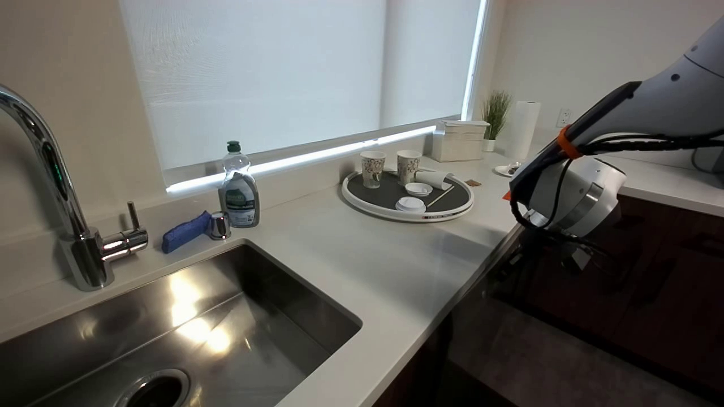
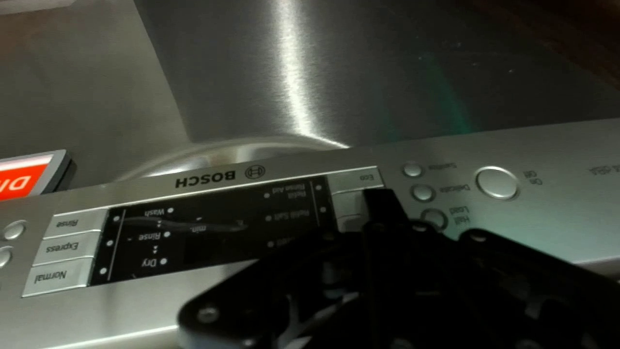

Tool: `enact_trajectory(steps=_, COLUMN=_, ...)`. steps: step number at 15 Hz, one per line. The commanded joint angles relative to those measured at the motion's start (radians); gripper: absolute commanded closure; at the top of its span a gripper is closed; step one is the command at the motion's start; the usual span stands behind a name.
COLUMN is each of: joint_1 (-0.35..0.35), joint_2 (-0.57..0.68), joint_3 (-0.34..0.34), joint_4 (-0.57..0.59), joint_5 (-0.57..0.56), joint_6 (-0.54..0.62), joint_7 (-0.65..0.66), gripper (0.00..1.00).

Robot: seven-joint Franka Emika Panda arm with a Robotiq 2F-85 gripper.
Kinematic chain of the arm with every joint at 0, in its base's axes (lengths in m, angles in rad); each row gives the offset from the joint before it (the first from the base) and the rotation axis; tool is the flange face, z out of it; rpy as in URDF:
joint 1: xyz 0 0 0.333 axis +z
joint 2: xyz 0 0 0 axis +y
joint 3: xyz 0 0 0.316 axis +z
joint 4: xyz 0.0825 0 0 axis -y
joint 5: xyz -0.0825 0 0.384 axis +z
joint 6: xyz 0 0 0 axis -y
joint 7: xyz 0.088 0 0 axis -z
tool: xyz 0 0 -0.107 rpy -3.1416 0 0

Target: Press one of the buttons on the left side of the dishwasher

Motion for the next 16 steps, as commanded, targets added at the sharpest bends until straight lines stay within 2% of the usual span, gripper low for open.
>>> enact_trajectory(steps=1, joint_1=0.025, joint_2=-0.013, joint_3=-0.027, joint_4=-0.024, joint_5=-0.056, joint_6=0.0, joint_7=0.039, gripper=1.0)
enact_trajectory(steps=5, joint_1=0.031, joint_2=0.0, joint_3=-0.027, joint_4=-0.015, joint_5=-0.077, joint_6=0.013, joint_7=0.038, gripper=1.0)
enact_trajectory(steps=10, joint_1=0.025, joint_2=0.004, joint_3=-0.009, joint_4=0.003, joint_5=-0.047, joint_6=0.03, joint_7=0.014, gripper=1.0)
enact_trajectory(steps=16, joint_1=0.04, joint_2=0.023, joint_3=-0.019, joint_4=0.007, joint_5=-0.061, joint_6=0.056, joint_7=0.04, gripper=1.0)
